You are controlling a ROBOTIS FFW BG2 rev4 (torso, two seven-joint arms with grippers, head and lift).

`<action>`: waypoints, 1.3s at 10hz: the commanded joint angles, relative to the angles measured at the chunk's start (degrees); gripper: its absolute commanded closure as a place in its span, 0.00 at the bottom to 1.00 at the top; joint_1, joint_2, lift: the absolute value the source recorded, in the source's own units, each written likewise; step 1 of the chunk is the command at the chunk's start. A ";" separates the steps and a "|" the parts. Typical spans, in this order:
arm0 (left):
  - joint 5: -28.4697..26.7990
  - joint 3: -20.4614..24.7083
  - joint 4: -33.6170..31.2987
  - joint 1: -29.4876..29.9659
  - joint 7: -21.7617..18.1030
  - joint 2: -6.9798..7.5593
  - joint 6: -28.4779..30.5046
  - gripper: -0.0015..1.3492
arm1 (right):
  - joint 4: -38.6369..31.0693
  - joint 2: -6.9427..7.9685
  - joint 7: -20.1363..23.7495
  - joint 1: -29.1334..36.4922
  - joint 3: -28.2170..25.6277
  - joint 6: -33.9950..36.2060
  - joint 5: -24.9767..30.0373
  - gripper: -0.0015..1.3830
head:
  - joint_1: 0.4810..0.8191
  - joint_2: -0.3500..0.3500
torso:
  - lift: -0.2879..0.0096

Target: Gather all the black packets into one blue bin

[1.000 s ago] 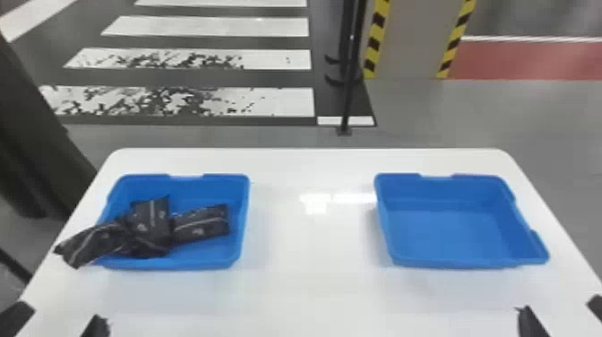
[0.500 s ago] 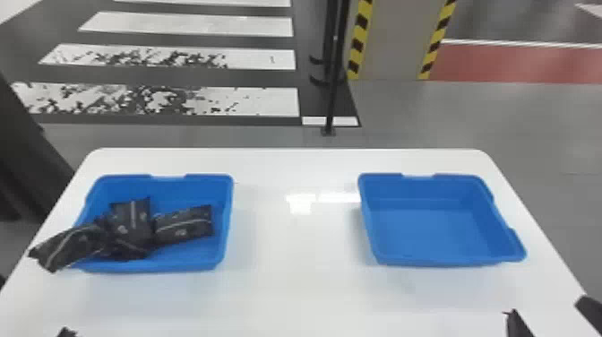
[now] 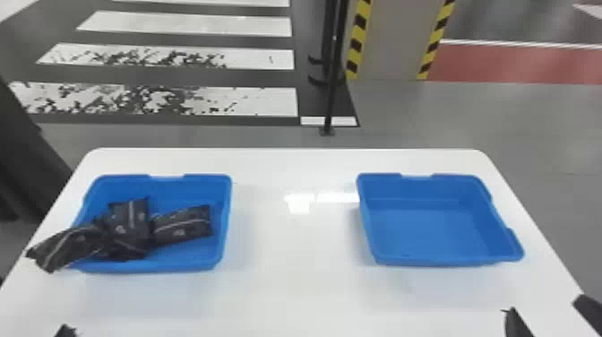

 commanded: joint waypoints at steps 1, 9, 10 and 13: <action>0.02 0.05 0.00 -0.11 0.00 0.00 0.35 0.09 | 0.07 0.14 0.00 -0.02 0.00 0.00 -0.10 0.15 | 0.63 0.42 | 0.60; -0.09 0.05 0.00 -0.53 -0.18 0.00 0.91 0.09 | 0.21 0.14 0.00 -0.16 0.00 0.00 -0.67 0.15 | 0.63 0.41 | 0.60; -0.09 0.05 0.00 -0.53 -0.18 0.00 1.05 0.09 | 0.35 0.14 0.00 -0.16 0.00 0.00 -0.67 0.15 | 0.63 0.41 | 0.60; -0.09 0.05 0.00 -0.53 -0.26 0.00 1.34 0.09 | 0.49 0.14 0.00 -0.16 0.00 0.00 -0.90 0.15 | 0.63 0.41 | 0.60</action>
